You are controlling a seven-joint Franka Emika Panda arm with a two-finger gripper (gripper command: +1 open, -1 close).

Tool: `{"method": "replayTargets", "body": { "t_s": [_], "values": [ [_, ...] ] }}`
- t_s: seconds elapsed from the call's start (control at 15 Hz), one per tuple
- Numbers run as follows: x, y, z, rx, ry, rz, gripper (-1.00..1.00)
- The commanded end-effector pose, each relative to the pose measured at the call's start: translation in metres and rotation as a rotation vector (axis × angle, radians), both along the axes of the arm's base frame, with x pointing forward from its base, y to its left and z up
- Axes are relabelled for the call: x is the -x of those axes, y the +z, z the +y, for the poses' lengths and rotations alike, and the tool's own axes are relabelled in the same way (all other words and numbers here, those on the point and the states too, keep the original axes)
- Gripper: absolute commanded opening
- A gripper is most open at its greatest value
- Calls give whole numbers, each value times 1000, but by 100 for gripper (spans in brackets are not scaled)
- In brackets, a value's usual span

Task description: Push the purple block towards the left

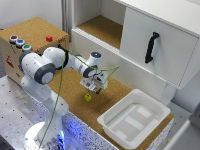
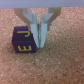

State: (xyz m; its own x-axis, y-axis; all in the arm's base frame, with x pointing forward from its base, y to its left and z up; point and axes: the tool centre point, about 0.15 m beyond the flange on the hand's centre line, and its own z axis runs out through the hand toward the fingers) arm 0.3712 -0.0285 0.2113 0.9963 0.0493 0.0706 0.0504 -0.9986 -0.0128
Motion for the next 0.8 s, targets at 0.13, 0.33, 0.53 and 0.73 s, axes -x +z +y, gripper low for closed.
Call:
{"method": "replayTargets", "body": {
  "t_s": [0.13,0.33,0.53,0.73],
  "values": [
    [-10,-4,40,-42,-23,-8,-100],
    [-16,-4,50,-33,-17,-7,-100],
    [-21,-4,68,-21,0,11,-100],
    [-21,-2,85,6,14,24,-100]
  ]
}}
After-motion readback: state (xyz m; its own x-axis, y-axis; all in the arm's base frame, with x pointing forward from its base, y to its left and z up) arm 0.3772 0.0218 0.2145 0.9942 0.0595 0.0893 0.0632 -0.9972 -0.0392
